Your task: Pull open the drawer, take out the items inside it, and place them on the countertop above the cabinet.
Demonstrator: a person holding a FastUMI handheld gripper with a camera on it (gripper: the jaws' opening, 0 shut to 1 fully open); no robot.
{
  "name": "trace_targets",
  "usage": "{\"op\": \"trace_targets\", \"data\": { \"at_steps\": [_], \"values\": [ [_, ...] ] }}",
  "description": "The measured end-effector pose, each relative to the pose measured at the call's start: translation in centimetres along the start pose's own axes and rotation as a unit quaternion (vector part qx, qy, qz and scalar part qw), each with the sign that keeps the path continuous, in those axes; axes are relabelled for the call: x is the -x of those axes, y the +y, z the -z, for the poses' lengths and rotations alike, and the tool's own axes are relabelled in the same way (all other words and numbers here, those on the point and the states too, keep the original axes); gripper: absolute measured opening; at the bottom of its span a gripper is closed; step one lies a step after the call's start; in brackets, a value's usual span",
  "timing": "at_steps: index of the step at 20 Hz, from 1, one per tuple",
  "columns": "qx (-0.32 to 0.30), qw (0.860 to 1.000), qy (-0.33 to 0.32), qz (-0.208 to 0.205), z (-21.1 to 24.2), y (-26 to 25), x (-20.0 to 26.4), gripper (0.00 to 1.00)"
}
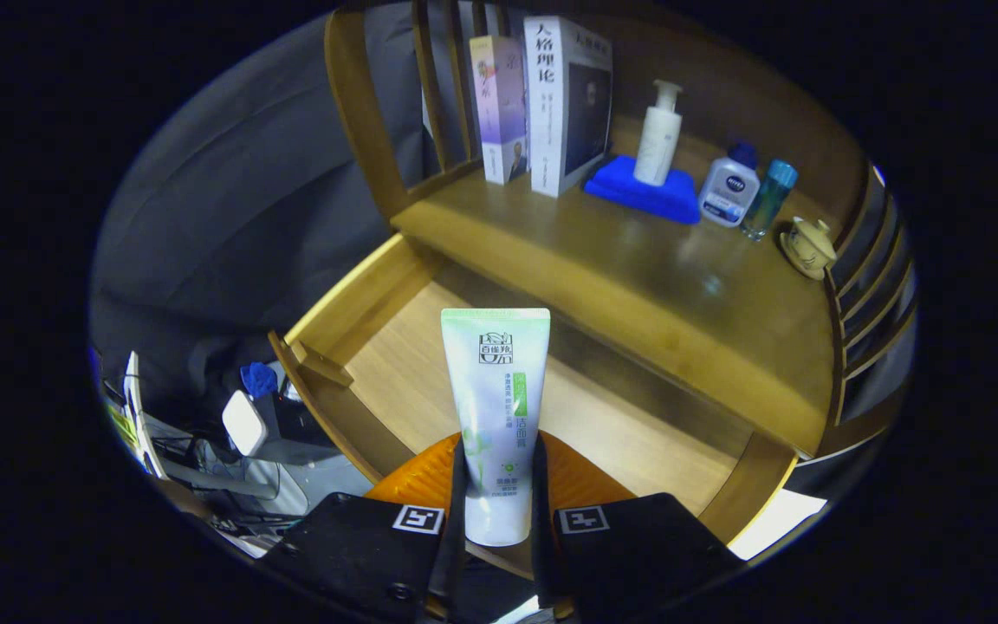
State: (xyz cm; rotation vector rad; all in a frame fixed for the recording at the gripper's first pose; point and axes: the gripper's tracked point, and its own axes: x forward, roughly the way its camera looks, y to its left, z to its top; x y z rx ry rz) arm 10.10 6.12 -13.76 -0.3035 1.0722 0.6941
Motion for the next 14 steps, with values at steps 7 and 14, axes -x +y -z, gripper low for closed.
{"op": "trace_targets", "data": {
  "at_steps": [7,14],
  "values": [
    [-0.117,0.992,-0.051,0.012,-5.5,-6.7,0.7,0.34],
    [-0.264,0.962,-0.054,0.033,-9.3,-13.3,-2.9,0.34]
  ]
}}
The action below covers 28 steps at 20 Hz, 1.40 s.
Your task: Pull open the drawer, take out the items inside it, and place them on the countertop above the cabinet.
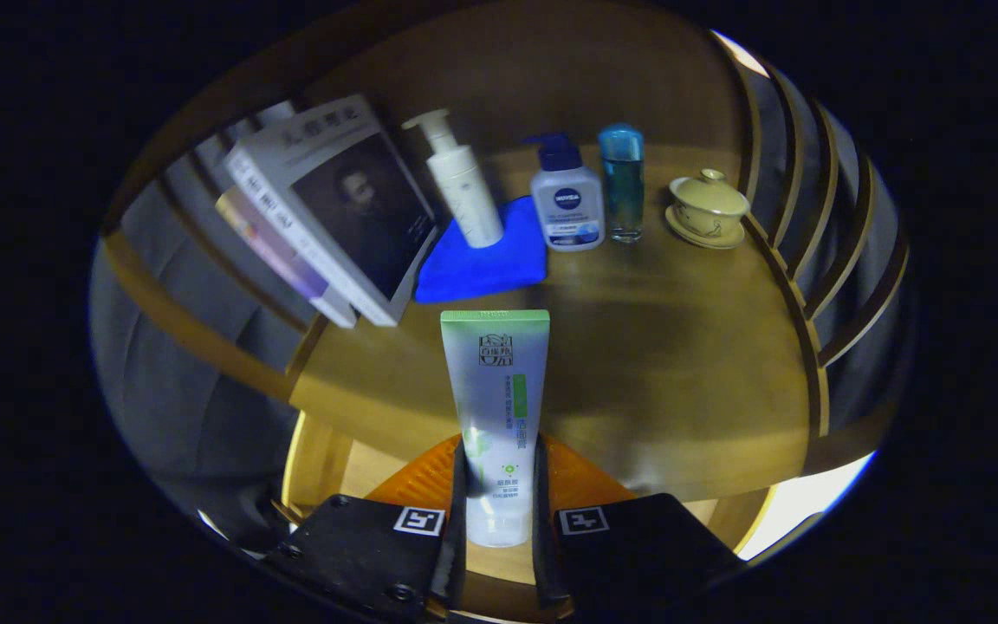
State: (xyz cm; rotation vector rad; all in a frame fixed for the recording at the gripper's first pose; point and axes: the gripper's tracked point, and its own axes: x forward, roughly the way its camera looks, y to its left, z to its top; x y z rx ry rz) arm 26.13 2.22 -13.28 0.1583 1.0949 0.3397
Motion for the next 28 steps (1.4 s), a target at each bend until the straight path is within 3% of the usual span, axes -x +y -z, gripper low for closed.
{"op": "trace_targets", "data": {
  "at_steps": [6,10,16,20,22,26,28],
  "values": [
    [-0.052,0.998,0.011,0.018,-2.0,-0.8,-3.0,0.34],
    [-0.053,0.998,0.009,0.039,-2.8,-1.3,-4.3,0.36],
    [-0.066,0.997,0.027,0.027,-2.1,-0.6,-5.6,0.45],
    [-0.076,0.997,0.006,0.016,-2.7,-0.2,-4.6,0.53],
    [-0.066,0.998,-0.013,0.01,-2.7,0.3,-3.5,0.59],
    [-0.014,0.998,-0.051,0.027,-1.5,0.2,-0.7,0.98],
    [0.015,0.996,-0.074,0.037,-0.4,0.4,0.6,0.98]
  ]
}}
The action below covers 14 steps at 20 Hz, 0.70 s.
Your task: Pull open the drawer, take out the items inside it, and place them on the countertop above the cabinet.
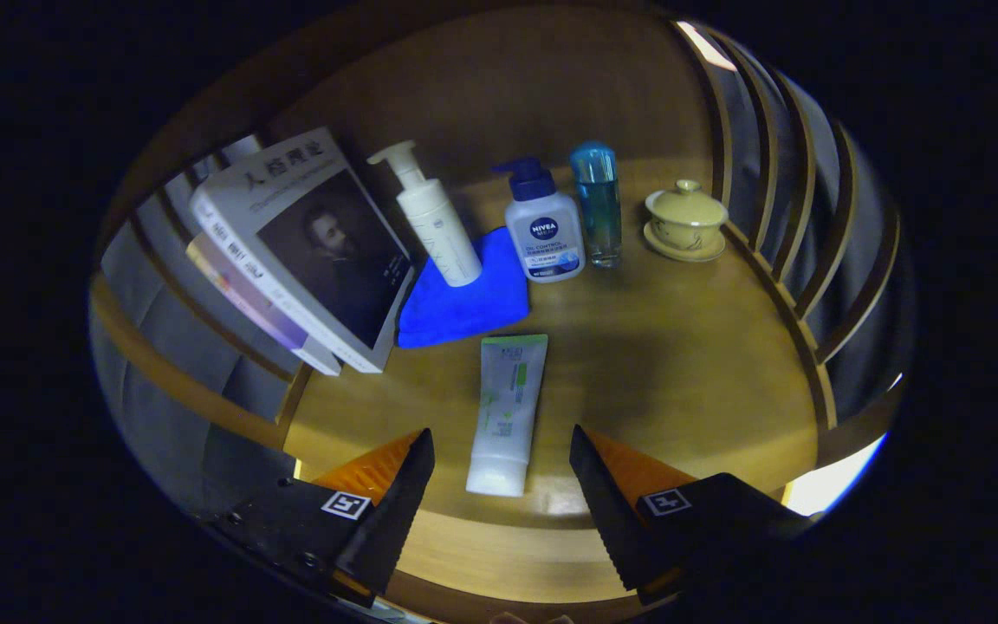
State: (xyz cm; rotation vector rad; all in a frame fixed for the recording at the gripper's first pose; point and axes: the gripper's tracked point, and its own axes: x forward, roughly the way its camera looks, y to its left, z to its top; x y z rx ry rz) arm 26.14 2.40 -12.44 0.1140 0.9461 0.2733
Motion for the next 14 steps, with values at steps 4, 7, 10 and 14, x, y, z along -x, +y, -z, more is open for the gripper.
{"op": "trace_targets", "data": {
  "at_steps": [4,7,10,14],
  "values": [
    [0.058,0.997,-0.06,0.007,2.3,1.1,3.4,0.98],
    [0.071,0.993,-0.097,-0.002,4.4,2.7,6.0,0.98],
    [0.079,0.985,-0.155,-0.008,5.7,4.1,8.5,0.98],
    [0.099,0.969,-0.225,0.011,7.7,5.2,10.9,0.98]
  ]
}}
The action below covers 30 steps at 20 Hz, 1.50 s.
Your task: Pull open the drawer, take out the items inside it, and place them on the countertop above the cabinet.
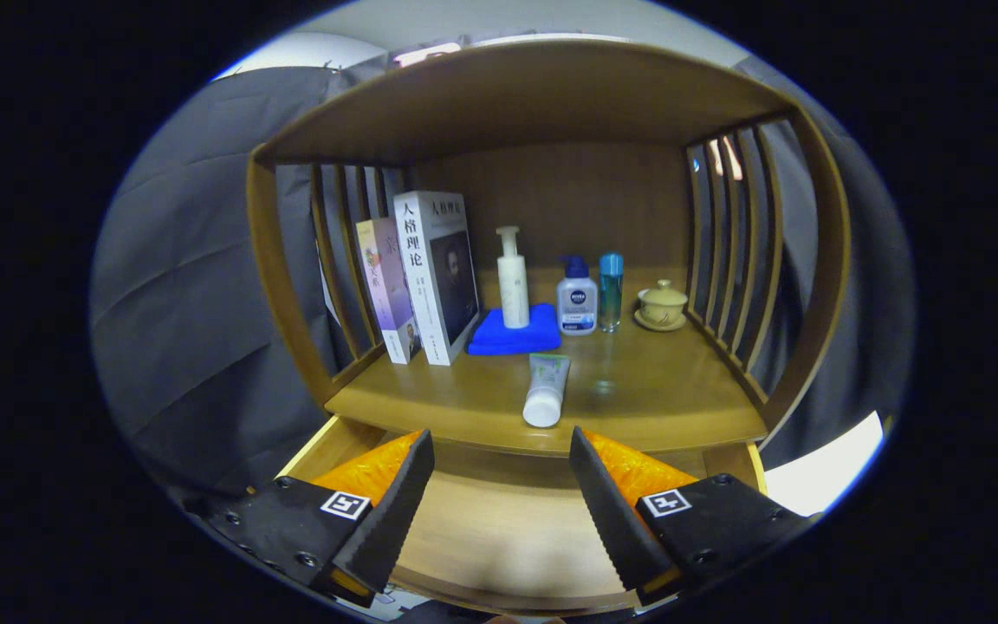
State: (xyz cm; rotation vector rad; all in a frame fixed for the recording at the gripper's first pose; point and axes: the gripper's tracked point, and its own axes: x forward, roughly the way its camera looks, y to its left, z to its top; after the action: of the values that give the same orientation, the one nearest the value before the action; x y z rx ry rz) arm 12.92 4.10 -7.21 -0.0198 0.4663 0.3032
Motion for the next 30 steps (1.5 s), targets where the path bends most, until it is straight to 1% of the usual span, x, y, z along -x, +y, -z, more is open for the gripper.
{"op": "trace_targets", "data": {
  "at_steps": [5,8,10,12,13,17,21,24,26,30],
  "values": [
    [0.011,0.998,-0.063,0.022,2.0,1.5,3.5,0.98],
    [0.011,0.995,-0.091,0.041,4.2,2.0,5.3,0.98],
    [0.005,0.993,-0.104,0.048,5.9,2.6,6.4,0.98],
    [0.005,0.994,-0.1,0.05,8.3,3.1,7.1,0.98],
    [0.005,0.994,-0.098,0.056,9.5,3.2,7.6,0.98],
    [-0.01,0.989,-0.122,0.079,12.4,2.9,10.1,0.98],
    [-0.024,0.991,-0.111,0.076,16.0,3.0,10.6,0.98],
    [-0.032,0.991,-0.099,0.083,18.0,2.9,9.9,0.98],
    [-0.037,0.992,-0.08,0.086,19.6,2.9,8.8,0.98],
    [-0.034,0.991,-0.079,0.102,20.1,1.9,7.7,0.98]
  ]
}}
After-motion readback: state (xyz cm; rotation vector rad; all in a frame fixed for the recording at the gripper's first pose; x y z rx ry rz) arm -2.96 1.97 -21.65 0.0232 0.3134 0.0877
